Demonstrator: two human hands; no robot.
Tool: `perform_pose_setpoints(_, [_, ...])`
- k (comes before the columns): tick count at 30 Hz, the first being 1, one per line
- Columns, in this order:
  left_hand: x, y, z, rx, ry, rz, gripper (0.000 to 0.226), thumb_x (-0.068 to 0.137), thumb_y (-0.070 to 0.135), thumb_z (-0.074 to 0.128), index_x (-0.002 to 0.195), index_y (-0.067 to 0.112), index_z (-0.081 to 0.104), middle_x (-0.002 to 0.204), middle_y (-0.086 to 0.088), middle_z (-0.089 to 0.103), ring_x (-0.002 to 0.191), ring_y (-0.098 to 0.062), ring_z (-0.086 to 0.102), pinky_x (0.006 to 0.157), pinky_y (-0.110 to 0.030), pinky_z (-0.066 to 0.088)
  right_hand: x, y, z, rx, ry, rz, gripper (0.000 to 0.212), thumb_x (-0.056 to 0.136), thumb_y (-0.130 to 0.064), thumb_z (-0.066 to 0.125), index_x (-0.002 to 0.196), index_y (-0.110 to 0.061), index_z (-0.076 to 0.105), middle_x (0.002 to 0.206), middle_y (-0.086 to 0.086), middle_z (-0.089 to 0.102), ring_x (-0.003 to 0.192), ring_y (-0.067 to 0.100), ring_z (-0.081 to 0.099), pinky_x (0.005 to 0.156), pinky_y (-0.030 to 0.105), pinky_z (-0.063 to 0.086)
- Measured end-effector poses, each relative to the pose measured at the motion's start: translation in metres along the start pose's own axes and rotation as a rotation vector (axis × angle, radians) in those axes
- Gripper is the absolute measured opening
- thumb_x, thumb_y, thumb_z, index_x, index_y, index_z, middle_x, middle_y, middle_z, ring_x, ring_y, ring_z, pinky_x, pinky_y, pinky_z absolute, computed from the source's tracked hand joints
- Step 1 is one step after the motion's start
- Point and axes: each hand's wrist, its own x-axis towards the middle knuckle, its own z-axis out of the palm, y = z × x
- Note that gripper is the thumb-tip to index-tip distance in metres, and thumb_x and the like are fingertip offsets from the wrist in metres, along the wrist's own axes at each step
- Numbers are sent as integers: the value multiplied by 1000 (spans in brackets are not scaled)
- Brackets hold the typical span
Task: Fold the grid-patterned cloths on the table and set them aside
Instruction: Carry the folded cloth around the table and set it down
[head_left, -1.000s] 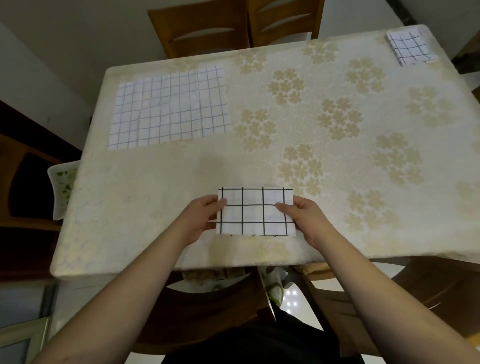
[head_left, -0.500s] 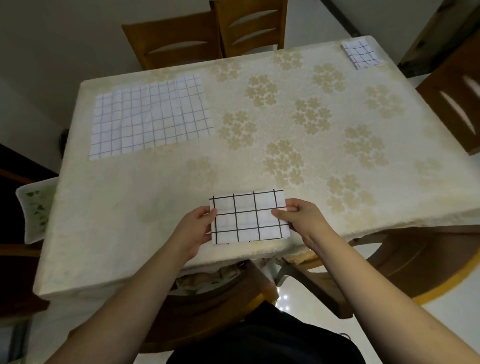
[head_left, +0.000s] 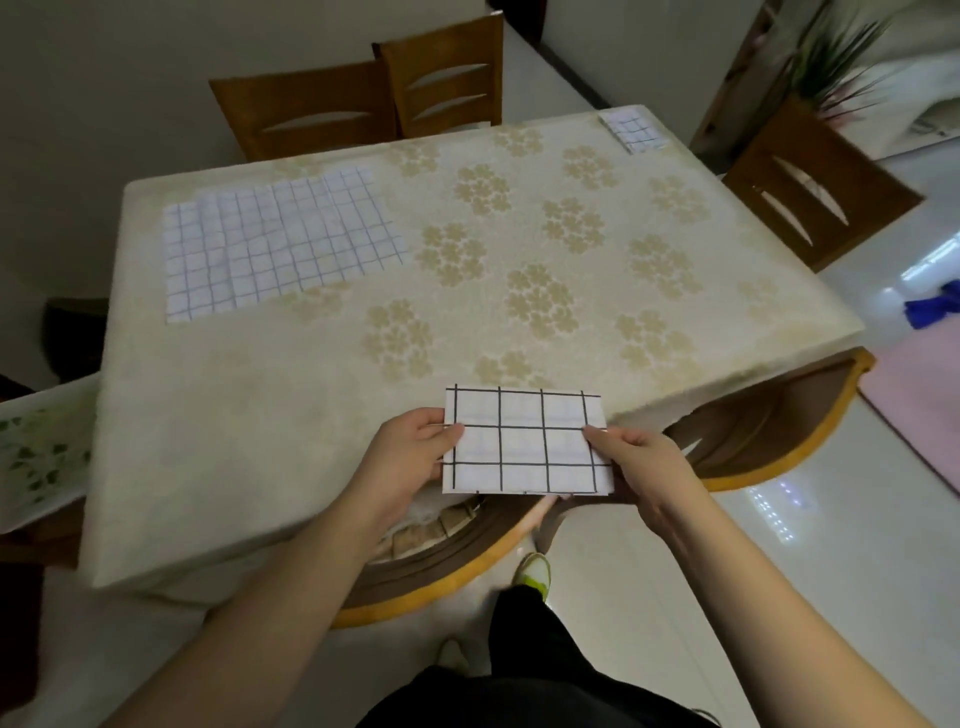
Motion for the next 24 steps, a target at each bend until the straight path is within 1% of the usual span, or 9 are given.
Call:
perform_pose_setpoints(2, [-9,3,13,-18,-40,-14,23,94,8,61,116,3,63,105,-10,73,89,-20,72,66,-27,60,-20,6,-13,18,78,-15,33,88,-19,72,98,12,67,94,26,73,80,34,70,82,49,58])
perform_pose_setpoints(4, [-17,5,27,-16,-85,-30,21,95,8,60,114,3,64,102,-10,74,84,-20,73,63,-27,59,-40,9,-28,48,126,-29,30,87,-16,72,97,13,67,93,24,73,80,30,69,83,45,57])
perform_pose_setpoints(9, [-31,12,67,61,-208,-46,12,94,9,61,104,5,67,96,-11,74,79,-19,74,59,-26,57,-82,13,-70,114,194,-48,12,87,-14,72,77,-6,70,80,13,75,70,20,71,63,29,56])
perform_pose_setpoints(15, [-50,11,132,173,-366,-61,20,91,11,66,109,0,66,96,-12,76,80,-21,74,64,-30,61,-127,29,-137,212,314,-52,13,87,-8,70,75,-7,66,72,6,71,62,16,68,60,25,56])
perform_pose_setpoints(17, [-62,8,167,202,-439,-62,21,92,8,64,109,-4,65,94,-15,74,62,-12,71,54,-22,57,-147,40,-169,256,362,-55,12,87,-7,69,75,-7,65,70,5,71,60,14,67,58,22,55])
perform_pose_setpoints(19, [-73,5,196,243,-498,-49,19,93,7,61,108,-5,63,81,-12,70,40,-1,57,40,-13,46,-162,49,-194,284,401,-59,11,87,-6,69,77,-8,67,69,3,72,60,14,68,57,22,55])
perform_pose_setpoints(20, [-80,2,216,270,-534,-45,19,93,7,61,108,-5,63,73,-8,69,37,0,54,38,-13,43,-172,57,-210,306,435,-59,9,87,-7,69,79,-8,68,70,3,73,60,14,69,58,22,55])
perform_pose_setpoints(22, [-93,-7,255,314,-593,-46,19,93,9,62,107,-4,64,70,-5,73,49,-7,65,44,-15,48,-192,74,-245,348,497,-57,3,87,-8,69,84,-7,69,74,4,74,63,15,69,60,23,55])
perform_pose_setpoints(24, [-106,-16,293,353,-624,-41,19,92,12,64,106,-1,66,85,-9,76,71,-17,74,57,-21,55,-209,91,-276,394,543,-46,2,87,-8,69,87,-6,70,76,5,74,65,16,70,61,24,55])
